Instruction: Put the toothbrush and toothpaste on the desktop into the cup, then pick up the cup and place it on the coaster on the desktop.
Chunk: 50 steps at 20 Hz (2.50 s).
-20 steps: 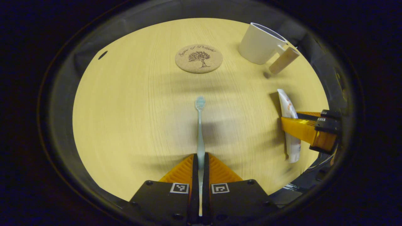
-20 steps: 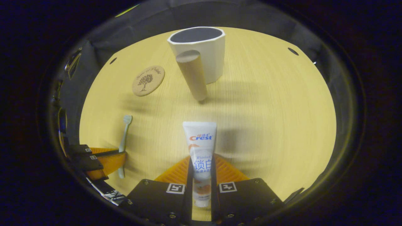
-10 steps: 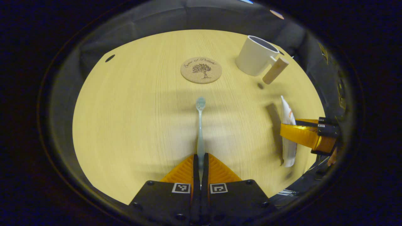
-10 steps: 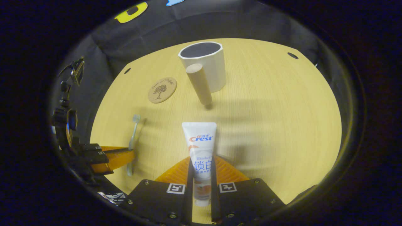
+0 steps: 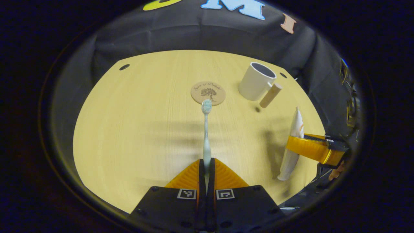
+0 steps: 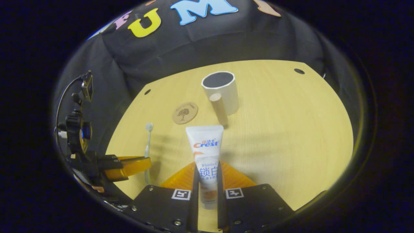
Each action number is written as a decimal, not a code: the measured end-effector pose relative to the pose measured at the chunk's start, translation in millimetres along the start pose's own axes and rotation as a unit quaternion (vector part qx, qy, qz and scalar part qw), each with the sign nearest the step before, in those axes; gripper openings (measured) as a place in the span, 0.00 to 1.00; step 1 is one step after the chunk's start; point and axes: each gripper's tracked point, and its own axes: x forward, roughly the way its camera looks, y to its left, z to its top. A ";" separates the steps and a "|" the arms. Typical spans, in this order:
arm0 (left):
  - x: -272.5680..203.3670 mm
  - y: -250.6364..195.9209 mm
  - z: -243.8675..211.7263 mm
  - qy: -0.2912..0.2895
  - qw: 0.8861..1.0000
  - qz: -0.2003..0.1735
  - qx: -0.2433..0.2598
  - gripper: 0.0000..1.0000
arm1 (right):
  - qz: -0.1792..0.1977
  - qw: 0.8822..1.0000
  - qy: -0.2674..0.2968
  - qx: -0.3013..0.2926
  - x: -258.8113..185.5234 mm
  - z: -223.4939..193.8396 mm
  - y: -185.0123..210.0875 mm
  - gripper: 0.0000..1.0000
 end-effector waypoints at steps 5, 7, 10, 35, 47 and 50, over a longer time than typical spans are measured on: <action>-16.1 -17.7 41.6 -0.084 0.996 -0.022 0.009 0.08 | 0.015 0.996 -0.083 -0.004 -21.1 50.9 16.4 0.24; -21.7 -22.0 59.3 -0.111 0.993 -0.030 0.006 0.08 | 0.016 0.993 -0.115 -0.009 -26.9 70.8 20.9 0.24; -28.4 -27.3 81.7 -0.145 0.989 -0.041 -0.003 0.08 | 0.019 0.988 -0.154 -0.013 -35.4 98.4 25.6 0.24; -50.9 -56.8 209.9 -0.329 0.943 -0.041 0.038 0.08 | -0.032 0.929 -0.362 -0.062 -6.7 251.7 -7.2 0.24; -51.6 -56.9 232.4 -0.363 0.930 -0.046 0.042 0.08 | -0.063 0.964 -0.244 -0.080 85.1 208.8 -34.2 0.27; -52.1 -57.7 231.4 -0.360 0.931 -0.051 0.038 0.07 | -0.070 0.968 -0.224 -0.088 90.8 199.2 -36.7 0.30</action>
